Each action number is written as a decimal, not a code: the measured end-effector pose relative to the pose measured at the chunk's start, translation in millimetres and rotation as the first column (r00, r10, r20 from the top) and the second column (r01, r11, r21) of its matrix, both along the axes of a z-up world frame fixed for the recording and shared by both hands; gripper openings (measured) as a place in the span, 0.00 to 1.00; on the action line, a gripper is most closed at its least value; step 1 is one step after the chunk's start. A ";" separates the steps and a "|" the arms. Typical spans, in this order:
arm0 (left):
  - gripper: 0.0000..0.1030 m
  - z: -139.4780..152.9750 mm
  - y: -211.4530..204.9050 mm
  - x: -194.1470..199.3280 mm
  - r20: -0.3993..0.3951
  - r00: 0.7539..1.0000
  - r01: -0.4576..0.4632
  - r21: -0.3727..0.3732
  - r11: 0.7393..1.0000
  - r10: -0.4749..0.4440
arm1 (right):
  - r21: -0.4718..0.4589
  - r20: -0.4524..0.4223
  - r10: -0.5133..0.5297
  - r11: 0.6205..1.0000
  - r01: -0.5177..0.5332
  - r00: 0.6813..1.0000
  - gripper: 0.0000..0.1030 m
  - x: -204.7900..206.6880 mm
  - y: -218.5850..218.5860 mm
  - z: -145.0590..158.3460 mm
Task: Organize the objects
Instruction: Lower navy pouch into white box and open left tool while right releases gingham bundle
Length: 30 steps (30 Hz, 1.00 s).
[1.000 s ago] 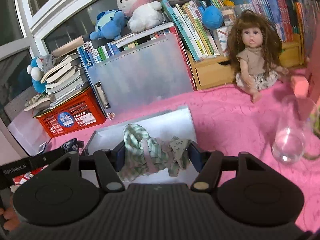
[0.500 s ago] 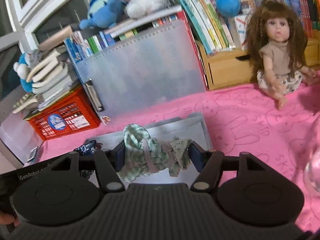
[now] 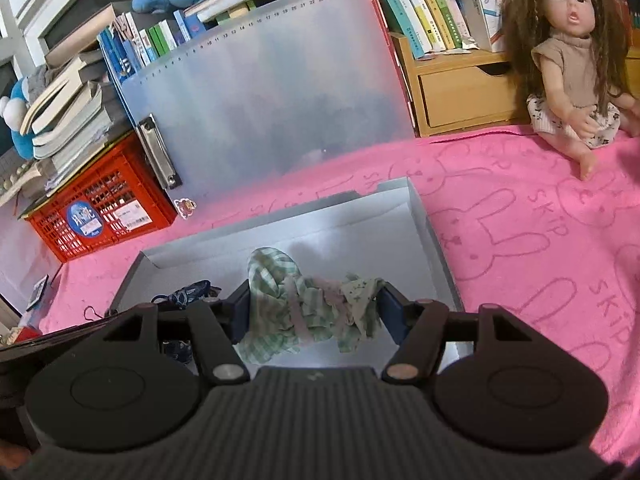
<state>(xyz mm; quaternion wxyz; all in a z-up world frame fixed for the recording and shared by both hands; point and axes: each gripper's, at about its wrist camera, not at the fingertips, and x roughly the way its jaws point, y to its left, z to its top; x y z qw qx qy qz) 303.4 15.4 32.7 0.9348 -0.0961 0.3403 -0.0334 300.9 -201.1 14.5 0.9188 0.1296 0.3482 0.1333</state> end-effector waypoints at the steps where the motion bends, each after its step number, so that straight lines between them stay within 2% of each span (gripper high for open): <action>1: 0.24 -0.1 -0.2 -0.2 0.001 1.000 0.001 0.001 1.000 -0.001 | 0.000 -0.002 0.001 1.000 -0.001 1.000 0.67 0.3 0.1 -1.0; 13: 0.28 -1.9 -2.9 -2.4 0.010 1.000 0.014 0.022 1.000 -0.014 | -0.017 0.009 0.015 1.000 -0.014 1.000 0.68 -0.4 2.1 -9.6; 21: 0.33 -2.4 -3.4 -2.3 0.012 1.000 0.014 0.019 1.000 -0.014 | -0.028 0.012 0.020 0.999 -0.020 1.000 0.72 -0.5 3.4 -14.7; 25: 0.35 -1.4 -2.4 -3.4 0.015 1.000 0.014 0.008 1.000 -0.014 | -0.007 0.017 0.017 1.000 -0.017 1.000 0.80 -1.6 0.7 -13.5; 30: 0.48 7.4 -0.3 -10.3 0.056 0.998 0.016 0.008 1.000 -0.016 | 0.039 0.049 0.019 0.999 -0.021 0.999 0.86 -7.0 -6.1 -5.3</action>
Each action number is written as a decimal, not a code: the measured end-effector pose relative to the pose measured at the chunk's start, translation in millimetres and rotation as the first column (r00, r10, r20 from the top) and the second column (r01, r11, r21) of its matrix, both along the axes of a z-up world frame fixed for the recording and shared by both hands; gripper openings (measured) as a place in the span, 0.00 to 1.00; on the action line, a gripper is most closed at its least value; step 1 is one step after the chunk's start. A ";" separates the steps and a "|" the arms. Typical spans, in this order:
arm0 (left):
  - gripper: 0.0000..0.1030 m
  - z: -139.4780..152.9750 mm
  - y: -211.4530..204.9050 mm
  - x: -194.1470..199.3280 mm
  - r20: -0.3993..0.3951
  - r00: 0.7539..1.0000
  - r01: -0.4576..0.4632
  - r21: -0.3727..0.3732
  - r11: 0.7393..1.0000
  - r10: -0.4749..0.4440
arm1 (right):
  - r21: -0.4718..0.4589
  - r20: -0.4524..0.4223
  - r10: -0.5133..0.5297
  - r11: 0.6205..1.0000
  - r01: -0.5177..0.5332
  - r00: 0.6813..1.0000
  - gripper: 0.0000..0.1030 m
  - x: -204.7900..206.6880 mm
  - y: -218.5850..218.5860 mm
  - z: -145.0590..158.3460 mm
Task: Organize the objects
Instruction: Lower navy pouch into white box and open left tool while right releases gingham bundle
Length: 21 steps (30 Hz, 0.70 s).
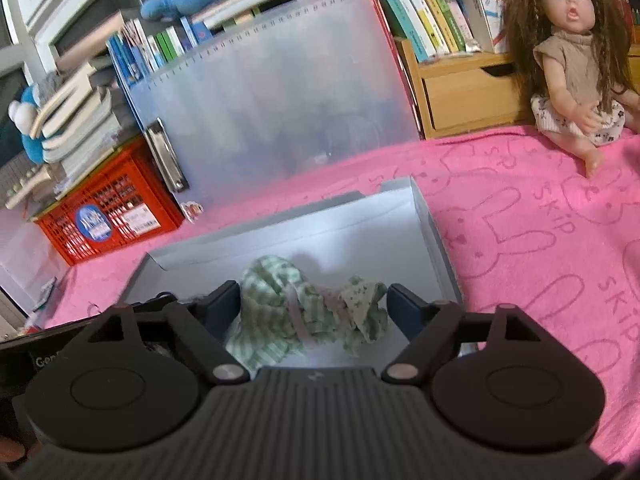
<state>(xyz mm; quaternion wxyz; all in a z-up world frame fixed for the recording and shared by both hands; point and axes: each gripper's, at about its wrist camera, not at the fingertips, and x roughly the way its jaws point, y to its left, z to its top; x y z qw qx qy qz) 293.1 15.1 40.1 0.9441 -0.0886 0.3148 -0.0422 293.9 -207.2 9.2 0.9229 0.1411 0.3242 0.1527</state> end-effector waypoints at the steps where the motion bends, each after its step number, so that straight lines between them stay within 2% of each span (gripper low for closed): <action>1: 0.51 3.0 0.7 -1.8 0.008 1.000 0.000 -0.004 1.000 0.000 | 0.003 0.008 0.003 1.000 -0.003 1.000 0.86 -1.3 -0.7 2.9; 3: 0.58 8.7 2.6 -5.9 0.016 1.000 -0.001 -0.018 1.000 0.001 | 0.010 0.022 0.005 1.000 -0.006 1.000 0.88 -4.8 -2.4 9.2; 6: 0.61 18.4 6.1 -15.4 0.033 0.999 0.011 -0.034 0.999 -0.010 | 0.017 0.045 0.009 1.000 -0.010 0.999 0.90 -12.2 -5.9 19.9; 10: 0.67 32.1 8.0 -31.6 0.054 0.998 0.024 -0.020 1.000 -0.023 | 0.036 0.070 0.016 0.999 -0.019 0.997 0.91 -25.9 -12.3 33.6; 12: 0.73 37.9 9.1 -43.3 0.069 0.997 0.038 -0.017 0.999 -0.037 | 0.027 0.095 0.023 0.999 -0.026 0.995 0.92 -36.2 -14.8 39.9; 21: 0.78 53.2 13.8 -93.4 0.102 0.993 0.063 -0.006 0.998 -0.062 | 0.032 0.142 0.052 0.998 -0.057 0.989 0.94 -77.8 -26.6 53.1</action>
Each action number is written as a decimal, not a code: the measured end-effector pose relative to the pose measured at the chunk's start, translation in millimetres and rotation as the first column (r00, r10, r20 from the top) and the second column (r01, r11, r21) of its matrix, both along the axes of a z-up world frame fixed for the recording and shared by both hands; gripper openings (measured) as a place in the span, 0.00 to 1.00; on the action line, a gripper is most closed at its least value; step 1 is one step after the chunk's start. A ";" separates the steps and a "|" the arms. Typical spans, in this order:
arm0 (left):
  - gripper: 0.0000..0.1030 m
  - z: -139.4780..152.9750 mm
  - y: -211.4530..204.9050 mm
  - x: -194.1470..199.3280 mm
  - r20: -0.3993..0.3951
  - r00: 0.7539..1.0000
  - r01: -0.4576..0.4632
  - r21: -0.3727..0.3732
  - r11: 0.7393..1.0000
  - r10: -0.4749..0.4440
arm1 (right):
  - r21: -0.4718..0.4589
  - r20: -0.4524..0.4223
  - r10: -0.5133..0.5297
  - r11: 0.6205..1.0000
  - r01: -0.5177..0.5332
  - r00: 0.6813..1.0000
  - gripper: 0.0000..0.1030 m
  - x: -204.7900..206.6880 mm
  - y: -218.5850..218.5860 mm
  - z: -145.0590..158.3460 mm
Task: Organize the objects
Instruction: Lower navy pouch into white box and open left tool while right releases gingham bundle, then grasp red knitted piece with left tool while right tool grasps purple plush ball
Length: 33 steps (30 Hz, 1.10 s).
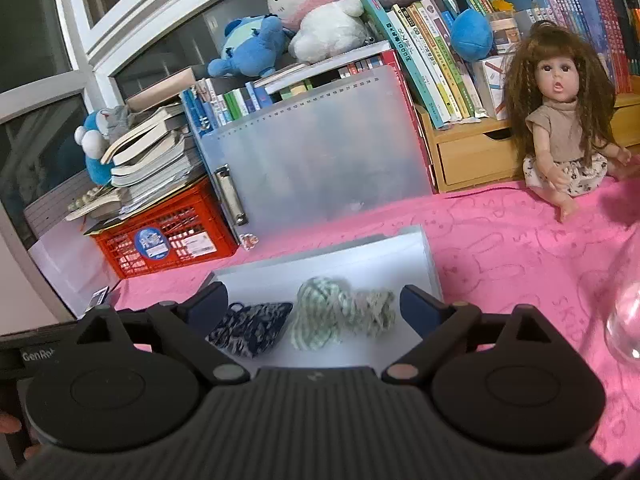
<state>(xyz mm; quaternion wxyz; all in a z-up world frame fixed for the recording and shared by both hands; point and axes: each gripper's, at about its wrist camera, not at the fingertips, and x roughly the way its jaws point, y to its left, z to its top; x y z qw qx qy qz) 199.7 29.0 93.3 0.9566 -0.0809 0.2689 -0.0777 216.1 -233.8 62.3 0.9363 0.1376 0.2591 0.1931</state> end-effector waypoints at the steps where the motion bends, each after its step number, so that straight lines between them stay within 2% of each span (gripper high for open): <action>1: 0.78 0.8 -0.1 -5.7 0.006 1.000 0.001 0.005 1.000 -0.001 | -0.003 0.003 0.003 1.000 -0.003 1.000 0.94 -4.4 -0.8 -0.3; 6: 0.81 -2.2 -2.8 -35.1 0.027 1.000 0.011 0.030 0.999 -0.012 | -0.053 0.008 0.016 0.998 -0.015 1.000 0.95 -25.4 0.0 -6.7; 13: 0.81 -21.1 -5.1 -72.2 0.030 1.000 0.003 0.059 0.998 -0.005 | -0.149 0.016 0.049 0.988 -0.046 0.999 0.96 -48.1 6.0 -20.1; 19: 0.87 -34.2 -6.5 -99.1 0.041 0.999 -0.040 0.095 0.995 0.036 | -0.202 0.009 0.065 0.977 -0.062 0.998 0.99 -58.7 11.6 -32.9; 28: 0.91 -55.3 -0.5 -119.9 -0.014 0.995 -0.099 0.050 0.994 0.099 | -0.262 -0.012 0.073 0.962 -0.074 0.997 1.00 -67.8 18.9 -52.0; 33: 0.92 -64.5 -3.1 -128.2 -0.012 0.993 -0.120 0.074 0.990 0.121 | -0.255 -0.030 0.060 0.965 -0.066 0.998 1.00 -67.3 17.6 -57.7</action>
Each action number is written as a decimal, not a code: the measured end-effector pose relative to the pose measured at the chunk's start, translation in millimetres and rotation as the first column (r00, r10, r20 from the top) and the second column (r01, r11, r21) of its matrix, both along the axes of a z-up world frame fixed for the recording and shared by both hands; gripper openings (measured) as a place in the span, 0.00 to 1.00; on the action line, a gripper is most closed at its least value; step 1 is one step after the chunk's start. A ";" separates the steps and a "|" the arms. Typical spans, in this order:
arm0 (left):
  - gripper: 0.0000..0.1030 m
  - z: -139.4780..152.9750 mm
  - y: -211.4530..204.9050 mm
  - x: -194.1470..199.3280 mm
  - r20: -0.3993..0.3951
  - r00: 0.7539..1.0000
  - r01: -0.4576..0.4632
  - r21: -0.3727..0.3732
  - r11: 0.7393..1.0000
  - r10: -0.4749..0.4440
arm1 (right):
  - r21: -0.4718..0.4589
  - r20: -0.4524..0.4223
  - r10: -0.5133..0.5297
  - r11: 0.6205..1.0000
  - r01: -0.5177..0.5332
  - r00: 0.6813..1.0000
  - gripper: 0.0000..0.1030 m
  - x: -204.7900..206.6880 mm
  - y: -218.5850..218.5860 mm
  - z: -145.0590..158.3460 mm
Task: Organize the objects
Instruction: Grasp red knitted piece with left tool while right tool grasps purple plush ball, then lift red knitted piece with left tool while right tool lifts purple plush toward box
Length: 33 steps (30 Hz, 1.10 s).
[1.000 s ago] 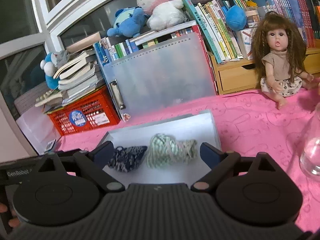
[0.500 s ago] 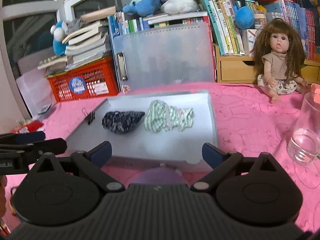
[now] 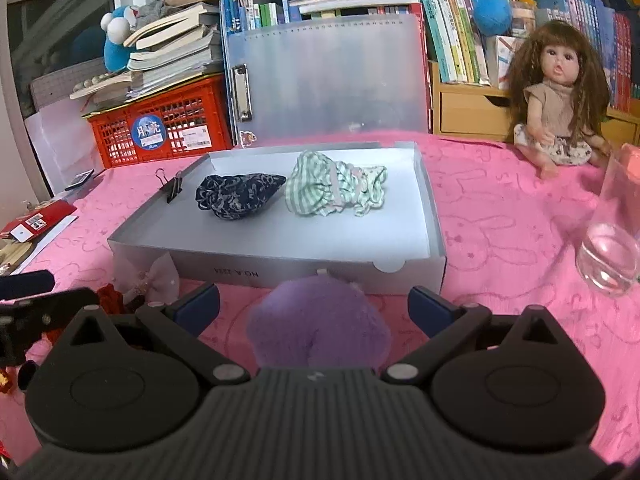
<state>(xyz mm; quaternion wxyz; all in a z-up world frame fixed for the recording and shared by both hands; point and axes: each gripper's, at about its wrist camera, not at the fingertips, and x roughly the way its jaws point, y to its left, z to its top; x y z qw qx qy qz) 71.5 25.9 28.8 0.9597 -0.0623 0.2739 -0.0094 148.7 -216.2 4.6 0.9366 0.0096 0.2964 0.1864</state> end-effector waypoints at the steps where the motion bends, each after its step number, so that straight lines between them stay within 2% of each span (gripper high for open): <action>1: 0.92 -1.7 -0.8 -0.7 -0.001 1.000 -0.004 0.007 1.000 0.004 | -0.001 0.000 -0.001 1.000 0.001 1.000 1.00 0.1 0.2 -0.9; 7: 0.92 -9.9 -3.7 -2.5 -0.014 1.000 -0.025 0.005 1.000 0.025 | -0.037 0.006 -0.004 0.999 0.004 1.000 1.00 0.7 3.9 -6.5; 33: 0.93 -27.3 -3.8 7.7 -0.060 0.996 -0.065 -0.013 0.998 0.064 | -0.064 -0.028 -0.010 0.998 0.008 1.000 1.00 4.7 9.8 -20.2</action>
